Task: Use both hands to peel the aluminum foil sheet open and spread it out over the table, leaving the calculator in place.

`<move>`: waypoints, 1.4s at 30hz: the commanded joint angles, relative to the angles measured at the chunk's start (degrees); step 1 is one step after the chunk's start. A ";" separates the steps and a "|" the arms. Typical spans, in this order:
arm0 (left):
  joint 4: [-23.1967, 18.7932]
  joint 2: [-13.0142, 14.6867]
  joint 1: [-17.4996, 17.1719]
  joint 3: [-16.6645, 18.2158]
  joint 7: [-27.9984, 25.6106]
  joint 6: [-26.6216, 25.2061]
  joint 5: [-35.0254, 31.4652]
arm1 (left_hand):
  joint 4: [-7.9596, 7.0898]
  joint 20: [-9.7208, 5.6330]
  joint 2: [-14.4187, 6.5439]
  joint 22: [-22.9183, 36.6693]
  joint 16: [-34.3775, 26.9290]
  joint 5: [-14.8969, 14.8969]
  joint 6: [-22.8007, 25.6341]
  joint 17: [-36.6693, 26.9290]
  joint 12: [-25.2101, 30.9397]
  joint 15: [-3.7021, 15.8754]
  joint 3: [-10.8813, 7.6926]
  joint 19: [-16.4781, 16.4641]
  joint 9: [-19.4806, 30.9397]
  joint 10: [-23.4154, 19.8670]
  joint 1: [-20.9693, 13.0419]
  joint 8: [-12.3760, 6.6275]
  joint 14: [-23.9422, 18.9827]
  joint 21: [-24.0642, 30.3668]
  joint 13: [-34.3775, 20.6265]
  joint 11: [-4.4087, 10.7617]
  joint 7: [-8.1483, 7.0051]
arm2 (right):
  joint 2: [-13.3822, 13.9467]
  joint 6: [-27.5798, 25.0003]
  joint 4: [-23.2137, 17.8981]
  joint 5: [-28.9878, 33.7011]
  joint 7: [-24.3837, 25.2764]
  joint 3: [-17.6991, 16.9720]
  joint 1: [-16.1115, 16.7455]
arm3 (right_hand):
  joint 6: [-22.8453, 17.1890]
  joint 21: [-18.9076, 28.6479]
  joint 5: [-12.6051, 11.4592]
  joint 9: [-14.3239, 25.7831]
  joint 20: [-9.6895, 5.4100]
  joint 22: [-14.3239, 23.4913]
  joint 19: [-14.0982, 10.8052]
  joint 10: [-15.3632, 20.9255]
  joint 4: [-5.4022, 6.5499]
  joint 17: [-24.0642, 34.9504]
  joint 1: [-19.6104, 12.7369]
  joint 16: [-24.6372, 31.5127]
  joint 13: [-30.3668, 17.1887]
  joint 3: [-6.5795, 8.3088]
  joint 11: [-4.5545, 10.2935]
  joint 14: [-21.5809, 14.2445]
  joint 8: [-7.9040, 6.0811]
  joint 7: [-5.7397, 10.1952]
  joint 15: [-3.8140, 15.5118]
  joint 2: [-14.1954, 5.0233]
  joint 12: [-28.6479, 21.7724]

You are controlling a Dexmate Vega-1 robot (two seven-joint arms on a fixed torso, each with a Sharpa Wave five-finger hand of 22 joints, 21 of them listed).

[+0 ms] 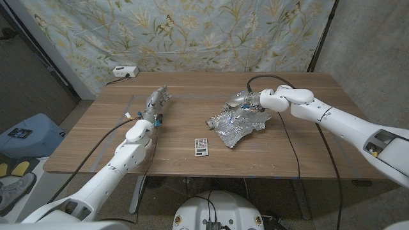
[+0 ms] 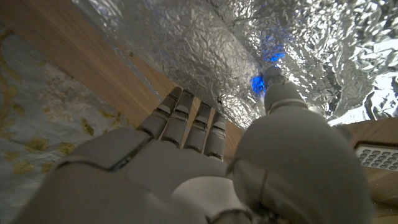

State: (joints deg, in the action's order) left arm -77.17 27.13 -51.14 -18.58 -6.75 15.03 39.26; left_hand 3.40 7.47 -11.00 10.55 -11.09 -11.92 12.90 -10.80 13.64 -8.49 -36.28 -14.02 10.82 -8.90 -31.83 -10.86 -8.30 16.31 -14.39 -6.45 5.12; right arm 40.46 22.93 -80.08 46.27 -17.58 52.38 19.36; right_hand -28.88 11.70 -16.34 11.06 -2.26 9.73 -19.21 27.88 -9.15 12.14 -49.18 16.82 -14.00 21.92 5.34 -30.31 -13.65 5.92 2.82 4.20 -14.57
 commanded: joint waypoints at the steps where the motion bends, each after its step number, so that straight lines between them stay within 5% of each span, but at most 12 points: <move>1: 0.09 0.13 0.59 -0.33 0.17 -0.90 -0.11 | 0.01 0.02 -0.03 0.30 -0.46 -0.20 0.42 -0.16 0.09 0.01 -0.24 -0.54 0.07 -0.32 -0.50 -0.56 -0.42 -0.17 -0.05 0.03 -0.04 | 0.22 1.30 1.35 0.48 1.18 0.42 -1.25 | 0.46 0.23 -0.33 0.27 -1.25 0.23 -0.51 -0.52 0.50 0.21 0.48 -0.38 -0.36 0.20 -0.17 0.53 0.41 -0.13 9.46 0.52 0.25; 29: -0.94 -0.13 1.19 -1.26 -1.56 -2.59 -1.21 | -0.02 0.14 0.03 0.31 -0.53 -0.24 0.83 -0.13 0.19 0.05 -0.36 -0.67 0.14 -0.53 -0.62 -0.57 -0.78 -0.26 -0.06 0.11 -0.07 | 2.28 2.51 3.85 1.21 4.04 -0.06 -1.24 | 0.70 0.01 -0.40 0.32 -1.11 0.26 -0.63 -0.59 0.76 0.35 1.13 -0.98 -0.81 0.42 -0.25 0.96 0.81 -0.25 9.46 0.73 0.53; 42: -1.37 -0.84 0.71 -1.35 -2.60 -1.56 -1.79 | -0.16 0.12 0.05 0.32 -0.54 -0.25 0.86 -0.16 0.19 0.14 -0.37 -0.74 0.15 -0.50 -0.54 -0.53 -0.86 -0.28 -0.06 0.06 -0.04 | 2.13 1.15 2.92 1.31 6.51 -0.52 0.11 | -3.37 0.09 -0.56 0.31 -1.72 0.24 -1.84 4.11 -0.11 1.49 -1.61 1.54 -1.58 1.26 0.92 -4.33 -0.14 0.50 10.34 -0.74 -1.20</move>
State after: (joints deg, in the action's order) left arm -77.99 26.77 -49.93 -19.86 -8.47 12.75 37.89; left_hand 3.40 7.68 -11.00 10.78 -11.09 -11.92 13.21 -10.79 13.63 -8.18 -36.28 -14.23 10.80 -8.90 -31.83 -11.24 -8.60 16.08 -14.39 -6.45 5.01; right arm 42.52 25.11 -76.67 47.48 -13.28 52.30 18.35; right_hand -30.43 11.69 -16.57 11.06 -2.27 9.73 -20.07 30.22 -9.02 13.06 -49.34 17.38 -15.19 22.56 5.73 -32.89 -13.12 6.22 2.98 4.03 -15.03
